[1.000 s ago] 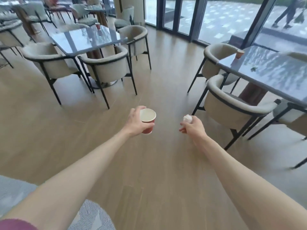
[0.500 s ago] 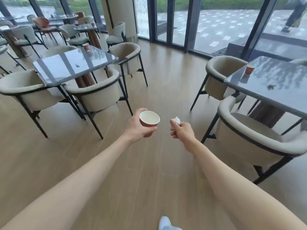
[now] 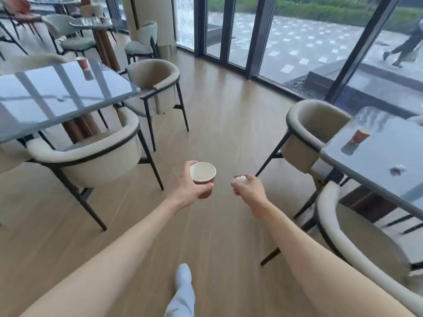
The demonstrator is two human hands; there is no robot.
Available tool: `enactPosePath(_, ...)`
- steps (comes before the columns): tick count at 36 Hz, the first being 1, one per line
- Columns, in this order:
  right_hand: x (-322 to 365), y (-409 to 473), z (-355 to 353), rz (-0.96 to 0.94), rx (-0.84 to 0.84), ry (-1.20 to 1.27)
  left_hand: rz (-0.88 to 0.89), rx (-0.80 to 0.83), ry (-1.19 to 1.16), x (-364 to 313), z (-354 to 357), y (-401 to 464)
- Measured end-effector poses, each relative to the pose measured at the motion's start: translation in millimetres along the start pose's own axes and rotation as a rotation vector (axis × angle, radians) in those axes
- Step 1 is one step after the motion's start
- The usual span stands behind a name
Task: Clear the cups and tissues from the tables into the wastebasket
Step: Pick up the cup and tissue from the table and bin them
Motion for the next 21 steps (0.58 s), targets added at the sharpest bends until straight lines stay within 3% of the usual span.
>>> enactPosePath(6, 41.4, 148.6, 61.7, 0.13, -0.064, 0.098, -0.032, 0.074, -0.052, 3.3, 53.1, 175.2)
enactPosePath(13, 129.2, 291.6, 83.6, 0.043, -0.155, 0.07, -0.04, 0.117, -0.123, -57.2, 99.5, 346.1)
enactPosePath(21, 173.3, 477.6, 87.1, 0.026, -0.279, 0.151, 0.049, 0.165, -0.087, -109.4, 198.2, 508.7)
Point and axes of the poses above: each hand's wrist, its own y-axis towards the middle knuckle, its own z-axis out of the palm, x = y × z, the point moved 8 cm from there along y, towards the middle knuckle, and after that the axes turned 15 degrees about -x, right-handed, at the moved point
